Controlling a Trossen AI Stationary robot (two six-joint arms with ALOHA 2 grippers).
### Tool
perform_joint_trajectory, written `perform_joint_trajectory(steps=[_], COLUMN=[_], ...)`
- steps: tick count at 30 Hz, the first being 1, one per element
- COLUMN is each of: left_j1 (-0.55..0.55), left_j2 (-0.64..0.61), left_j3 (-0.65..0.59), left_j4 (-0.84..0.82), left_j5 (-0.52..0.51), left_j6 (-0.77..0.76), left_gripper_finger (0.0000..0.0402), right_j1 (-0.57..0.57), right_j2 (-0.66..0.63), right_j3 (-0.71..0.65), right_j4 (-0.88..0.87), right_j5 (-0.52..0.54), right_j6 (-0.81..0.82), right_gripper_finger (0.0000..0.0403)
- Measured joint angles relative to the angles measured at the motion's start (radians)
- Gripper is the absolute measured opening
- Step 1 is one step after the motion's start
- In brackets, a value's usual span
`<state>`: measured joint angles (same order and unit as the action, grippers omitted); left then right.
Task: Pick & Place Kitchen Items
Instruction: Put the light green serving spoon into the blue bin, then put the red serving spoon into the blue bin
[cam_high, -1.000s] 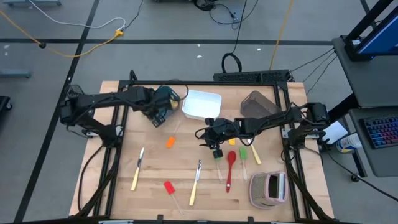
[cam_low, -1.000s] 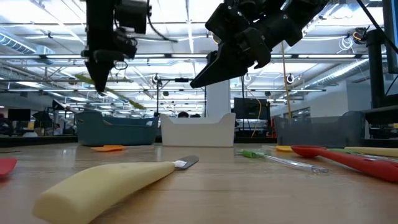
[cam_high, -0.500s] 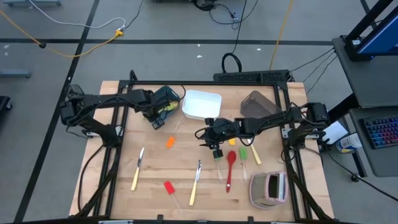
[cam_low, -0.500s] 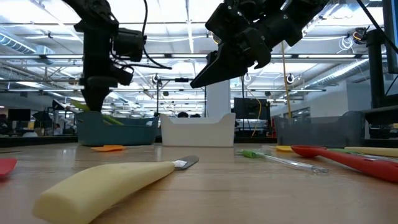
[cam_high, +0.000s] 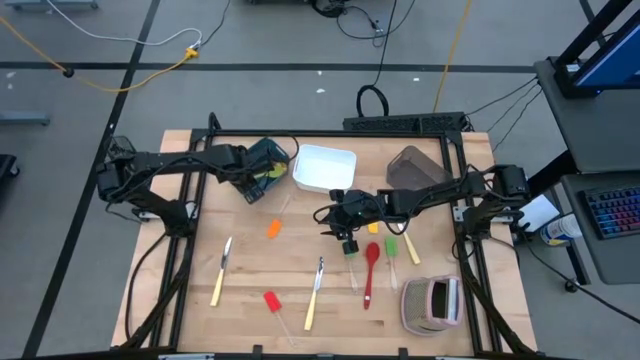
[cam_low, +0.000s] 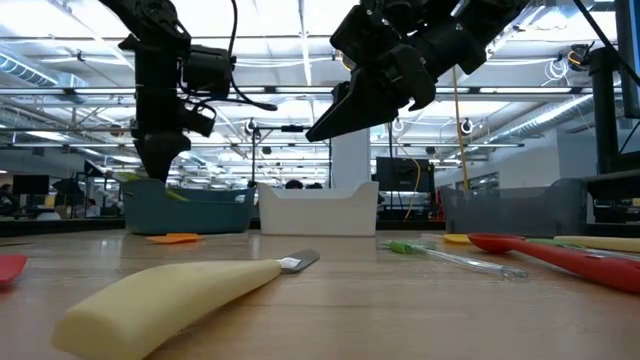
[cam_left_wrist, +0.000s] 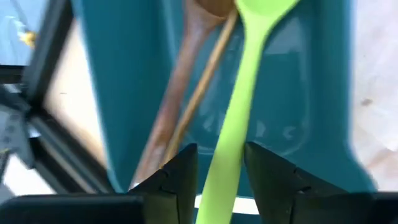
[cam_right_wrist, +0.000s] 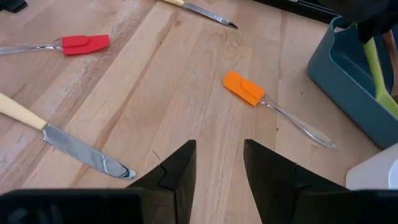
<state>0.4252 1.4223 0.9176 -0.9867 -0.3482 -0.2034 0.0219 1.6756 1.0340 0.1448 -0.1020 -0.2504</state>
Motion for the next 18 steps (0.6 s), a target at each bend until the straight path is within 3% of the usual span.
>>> perform_joint_trajectory(steps=[11,18], left_j1=[-0.044,-0.092], left_j2=[-0.003,-0.004], left_j3=[0.008,0.071], left_j4=[-0.016,-0.041], left_j5=[0.014,0.014], left_j6=[-0.034,-0.087], left_gripper_finger=[0.014,0.014], right_j1=[0.0,0.03], right_j2=[0.0,0.0], right_j3=[0.0,0.0], right_j4=[-0.009,-0.171], right_j5=[-0.001,-0.004], right_j6=[0.054,-0.035], right_gripper_finger=[0.0126,0.0126])
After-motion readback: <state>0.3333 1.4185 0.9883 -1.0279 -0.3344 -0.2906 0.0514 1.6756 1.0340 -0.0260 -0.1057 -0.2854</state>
